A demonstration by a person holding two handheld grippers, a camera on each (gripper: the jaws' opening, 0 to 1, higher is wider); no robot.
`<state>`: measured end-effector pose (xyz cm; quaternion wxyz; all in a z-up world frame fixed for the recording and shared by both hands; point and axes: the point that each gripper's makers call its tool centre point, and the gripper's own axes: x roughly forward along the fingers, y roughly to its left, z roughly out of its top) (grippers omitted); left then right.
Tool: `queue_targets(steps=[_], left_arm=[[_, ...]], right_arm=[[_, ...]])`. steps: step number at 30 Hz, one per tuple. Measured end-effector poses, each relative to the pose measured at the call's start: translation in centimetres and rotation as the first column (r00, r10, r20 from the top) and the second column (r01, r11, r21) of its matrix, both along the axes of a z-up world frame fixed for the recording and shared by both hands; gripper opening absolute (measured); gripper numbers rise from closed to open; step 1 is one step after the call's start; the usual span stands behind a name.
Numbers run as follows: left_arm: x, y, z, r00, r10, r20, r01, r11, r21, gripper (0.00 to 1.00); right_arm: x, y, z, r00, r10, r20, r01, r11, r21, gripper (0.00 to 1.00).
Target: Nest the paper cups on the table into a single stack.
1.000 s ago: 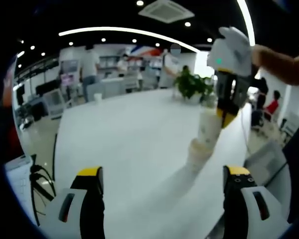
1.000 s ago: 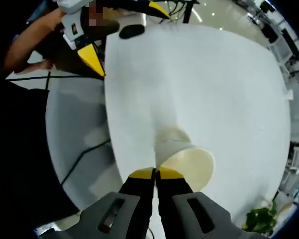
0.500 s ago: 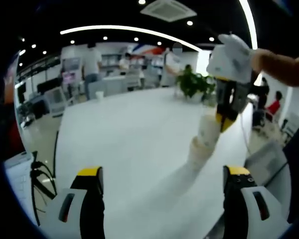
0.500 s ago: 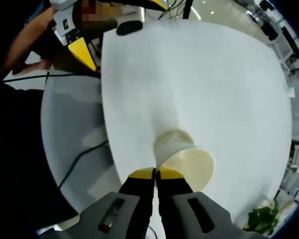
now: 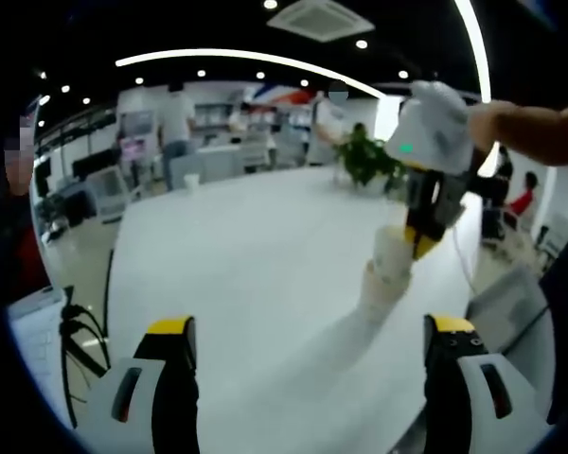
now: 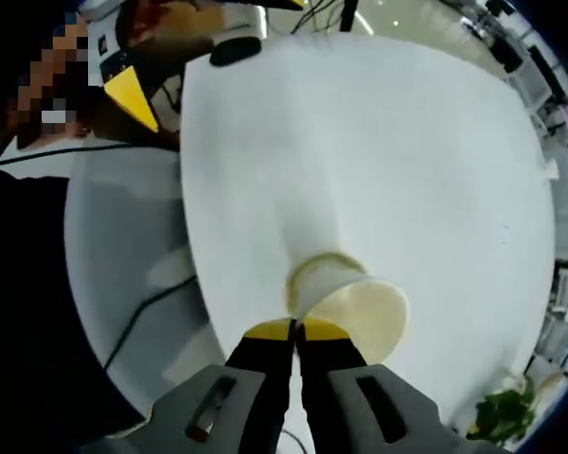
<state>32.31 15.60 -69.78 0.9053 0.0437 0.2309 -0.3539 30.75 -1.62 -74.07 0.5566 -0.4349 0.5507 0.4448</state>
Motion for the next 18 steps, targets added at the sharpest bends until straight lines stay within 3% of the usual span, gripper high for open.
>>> queue_targets(steps=[18], left_arm=[[-0.2,0.1,-0.8,1.0,0.002,-0.016,-0.002,1.0,0.014,0.98]], right_arm=[[-0.1,-0.2,-2.5,1.0,0.022,0.015,-0.022,1.0,-0.009,0.0]])
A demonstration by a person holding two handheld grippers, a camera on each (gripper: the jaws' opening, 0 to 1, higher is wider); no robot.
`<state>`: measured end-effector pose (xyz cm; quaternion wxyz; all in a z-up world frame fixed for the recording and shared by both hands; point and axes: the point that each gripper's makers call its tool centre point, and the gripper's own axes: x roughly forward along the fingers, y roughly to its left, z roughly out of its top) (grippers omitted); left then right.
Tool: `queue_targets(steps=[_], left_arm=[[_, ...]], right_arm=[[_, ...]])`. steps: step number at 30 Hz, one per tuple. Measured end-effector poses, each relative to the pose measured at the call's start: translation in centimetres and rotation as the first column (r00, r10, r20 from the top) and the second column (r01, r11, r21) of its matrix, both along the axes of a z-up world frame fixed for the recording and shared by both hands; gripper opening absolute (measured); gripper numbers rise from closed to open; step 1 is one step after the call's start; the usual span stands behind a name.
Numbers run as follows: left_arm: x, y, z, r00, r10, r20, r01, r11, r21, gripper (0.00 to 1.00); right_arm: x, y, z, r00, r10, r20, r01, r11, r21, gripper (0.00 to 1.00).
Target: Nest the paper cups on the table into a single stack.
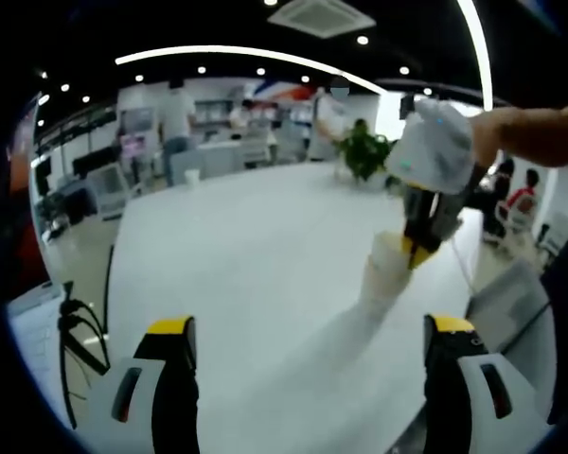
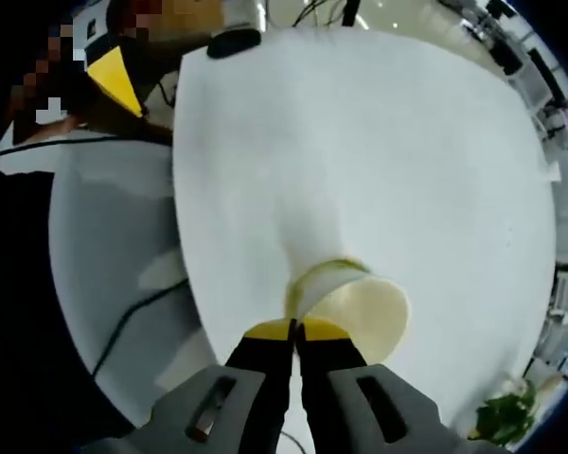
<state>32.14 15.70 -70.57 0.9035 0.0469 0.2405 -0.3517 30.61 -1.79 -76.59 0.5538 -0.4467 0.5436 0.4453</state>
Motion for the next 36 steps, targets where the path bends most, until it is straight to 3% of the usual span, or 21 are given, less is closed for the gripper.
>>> queue_targets(steps=[8,18,27,31,36], left_arm=[[0.0,-0.1,-0.3,1.0,-0.003,-0.007,0.003,1.0,0.005,0.98],[0.0,-0.3,-0.4,1.0,-0.011,-0.009,0.011,1.0,0.008,0.97],[0.0,-0.7,-0.5,1.0,-0.03,-0.007,0.03,0.999,0.018,0.98],[0.0,-0.9,-0.2,0.999,-0.038,-0.002,0.038,0.999,0.023,0.98],[0.2,-1.2,0.6,0.999,-0.043,0.009,0.043,0.999,0.008,0.98]], right_arm=[[-0.2,0.4,-0.9,1.0,-0.014,-0.017,0.014,1.0,0.019,0.0],[-0.1,0.6,-0.7,1.0,-0.018,-0.009,0.019,0.999,0.051,0.0],[0.6,0.6,0.1,1.0,-0.01,0.015,0.009,0.995,0.102,0.17],[0.7,0.8,1.3,1.0,-0.016,0.016,0.013,0.99,0.141,0.2],[1.9,0.8,3.5,0.997,-0.043,0.07,0.026,0.974,0.224,0.3]])
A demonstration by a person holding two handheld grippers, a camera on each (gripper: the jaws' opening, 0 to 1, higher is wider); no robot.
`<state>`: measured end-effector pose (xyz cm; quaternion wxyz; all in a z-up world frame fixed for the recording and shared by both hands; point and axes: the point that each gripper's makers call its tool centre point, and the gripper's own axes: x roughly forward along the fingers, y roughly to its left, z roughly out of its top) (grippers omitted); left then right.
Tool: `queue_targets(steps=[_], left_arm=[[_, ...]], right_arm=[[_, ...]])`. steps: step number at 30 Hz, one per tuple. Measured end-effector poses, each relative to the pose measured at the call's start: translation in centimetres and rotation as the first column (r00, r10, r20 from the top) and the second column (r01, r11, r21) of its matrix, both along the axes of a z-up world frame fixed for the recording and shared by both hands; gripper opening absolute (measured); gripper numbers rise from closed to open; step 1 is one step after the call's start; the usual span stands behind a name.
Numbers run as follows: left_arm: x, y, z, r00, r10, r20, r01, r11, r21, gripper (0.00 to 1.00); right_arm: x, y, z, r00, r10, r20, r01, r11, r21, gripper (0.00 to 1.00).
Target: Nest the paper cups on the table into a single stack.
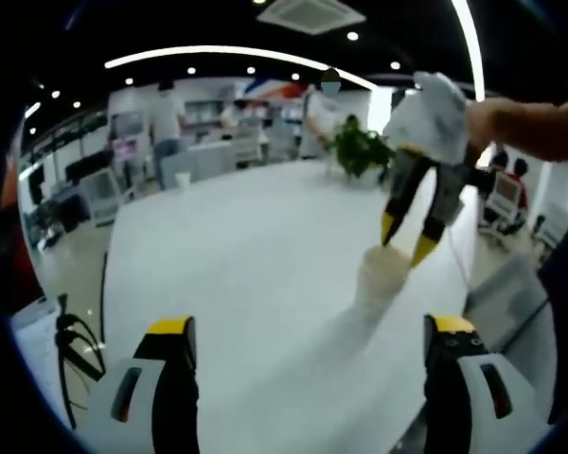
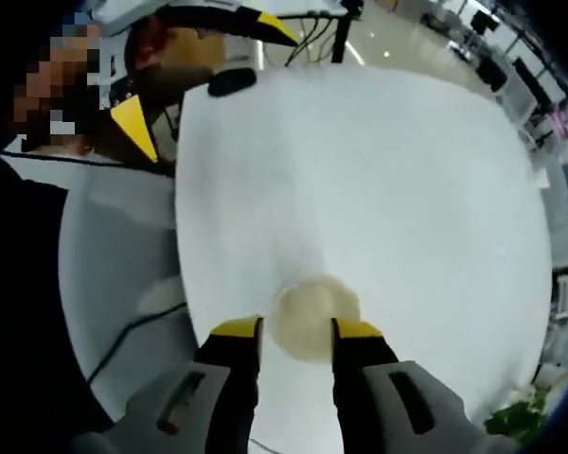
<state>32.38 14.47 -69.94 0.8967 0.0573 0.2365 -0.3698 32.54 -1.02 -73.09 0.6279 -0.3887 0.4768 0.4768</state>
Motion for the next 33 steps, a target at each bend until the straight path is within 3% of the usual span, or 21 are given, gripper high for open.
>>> queue_targets(steps=[3,5,12,16,17,21,28,29,30,33], left_arm=[[0.0,-0.5,0.6,1.0,-0.01,0.014,0.011,0.999,-0.03,0.98],[0.0,-0.6,0.7,1.0,-0.015,0.022,0.016,0.999,-0.031,0.98],[0.3,-1.1,1.0,0.999,-0.016,0.03,0.017,0.999,-0.038,0.98],[0.4,-1.6,1.3,0.999,-0.024,0.035,0.025,0.998,-0.05,0.98],[0.3,-1.8,1.4,0.999,-0.026,0.035,0.029,0.998,-0.061,0.98],[0.0,-2.5,1.2,0.999,-0.043,0.024,0.045,0.997,-0.07,0.98],[-0.2,-3.4,1.0,0.998,-0.058,0.035,0.061,0.996,-0.072,0.98],[-0.4,-3.7,1.0,0.996,-0.075,0.049,0.078,0.995,-0.063,0.98],[-0.4,-3.8,0.9,0.992,-0.098,0.083,0.099,0.995,-0.012,0.98],[-0.8,-4.2,0.5,0.989,-0.116,0.096,0.115,0.993,0.012,0.98]], right_arm=[[1.1,-0.1,1.2,0.998,-0.009,0.057,0.005,0.998,0.067,0.36],[2.7,-0.5,2.7,0.986,-0.026,0.167,0.003,0.991,0.133,0.39],[4.4,-2.5,6.1,0.948,-0.167,0.27,0.072,0.942,0.328,0.47],[4.3,-3.6,7.9,0.926,-0.172,0.338,0.015,0.907,0.421,0.53],[4.2,-3.9,8.5,0.917,-0.209,0.34,0.026,0.881,0.472,0.55],[3.6,-5.1,9.1,0.905,-0.291,0.31,0.063,0.813,0.579,0.61],[2.0,-7.0,8.4,0.9,-0.333,0.282,0.055,0.728,0.683,0.72],[1.8,-7.3,8.3,0.899,-0.34,0.277,0.048,0.704,0.709,0.74],[1.5,-7.6,7.9,0.898,-0.348,0.269,0.05,0.689,0.723,0.75],[1.1,-8.5,7.0,0.895,-0.373,0.243,0.075,0.665,0.743,0.79]])
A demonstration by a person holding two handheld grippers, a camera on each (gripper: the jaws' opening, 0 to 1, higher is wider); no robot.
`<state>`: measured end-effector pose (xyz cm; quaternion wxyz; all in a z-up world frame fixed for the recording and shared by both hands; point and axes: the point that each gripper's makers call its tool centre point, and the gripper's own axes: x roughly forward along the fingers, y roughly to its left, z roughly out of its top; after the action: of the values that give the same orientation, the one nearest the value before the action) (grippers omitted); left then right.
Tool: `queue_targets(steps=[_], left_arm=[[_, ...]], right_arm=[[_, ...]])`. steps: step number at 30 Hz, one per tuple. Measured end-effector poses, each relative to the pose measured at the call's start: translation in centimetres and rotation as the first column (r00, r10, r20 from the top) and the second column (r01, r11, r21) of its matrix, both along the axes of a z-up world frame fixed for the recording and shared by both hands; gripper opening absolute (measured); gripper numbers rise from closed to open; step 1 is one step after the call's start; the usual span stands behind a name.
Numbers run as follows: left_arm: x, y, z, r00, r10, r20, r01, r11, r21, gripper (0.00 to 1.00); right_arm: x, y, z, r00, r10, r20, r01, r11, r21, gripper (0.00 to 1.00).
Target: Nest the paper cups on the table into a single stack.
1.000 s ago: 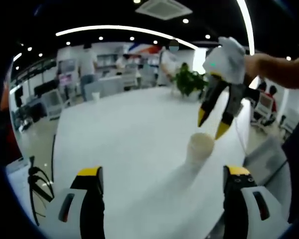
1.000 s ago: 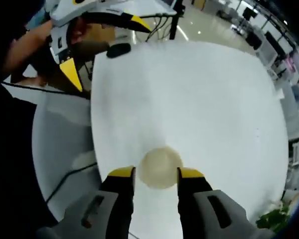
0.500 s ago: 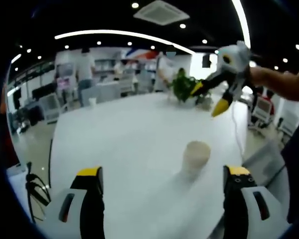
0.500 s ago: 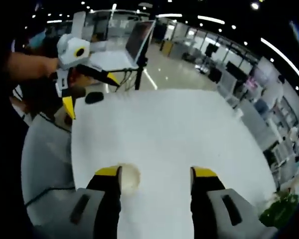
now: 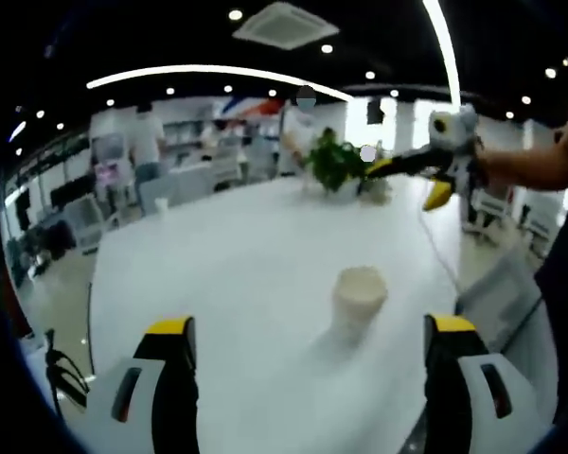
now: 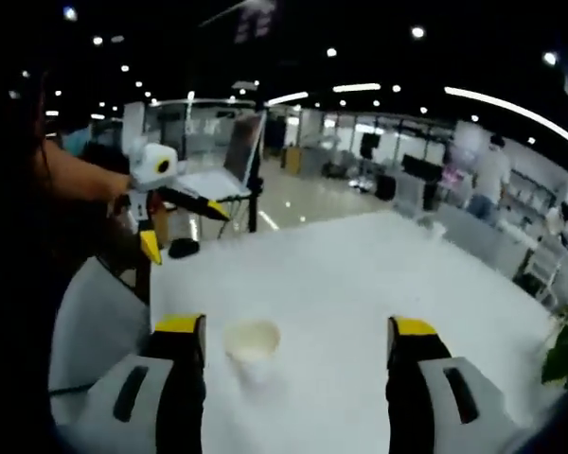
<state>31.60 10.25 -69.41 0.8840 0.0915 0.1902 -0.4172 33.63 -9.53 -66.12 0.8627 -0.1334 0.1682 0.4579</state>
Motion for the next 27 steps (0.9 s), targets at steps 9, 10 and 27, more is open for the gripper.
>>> queue_targets(steps=[9,10,27], left_arm=[[0.2,-0.1,-0.9,0.999,0.028,-0.018,-0.029,0.998,-0.053,0.98],[0.3,0.0,-1.2,0.999,0.031,-0.021,-0.032,0.998,-0.048,0.98],[0.0,1.2,-3.6,0.998,0.059,-0.033,-0.06,0.998,-0.032,0.98]], right_arm=[[-0.2,-2.4,-2.6,0.998,-0.066,0.017,0.065,0.996,0.059,0.97],[-0.1,-2.8,-3.3,0.997,-0.081,0.009,0.08,0.995,0.058,0.98],[-1.0,-3.4,-6.0,0.992,-0.124,0.013,0.122,0.99,0.074,1.0]])
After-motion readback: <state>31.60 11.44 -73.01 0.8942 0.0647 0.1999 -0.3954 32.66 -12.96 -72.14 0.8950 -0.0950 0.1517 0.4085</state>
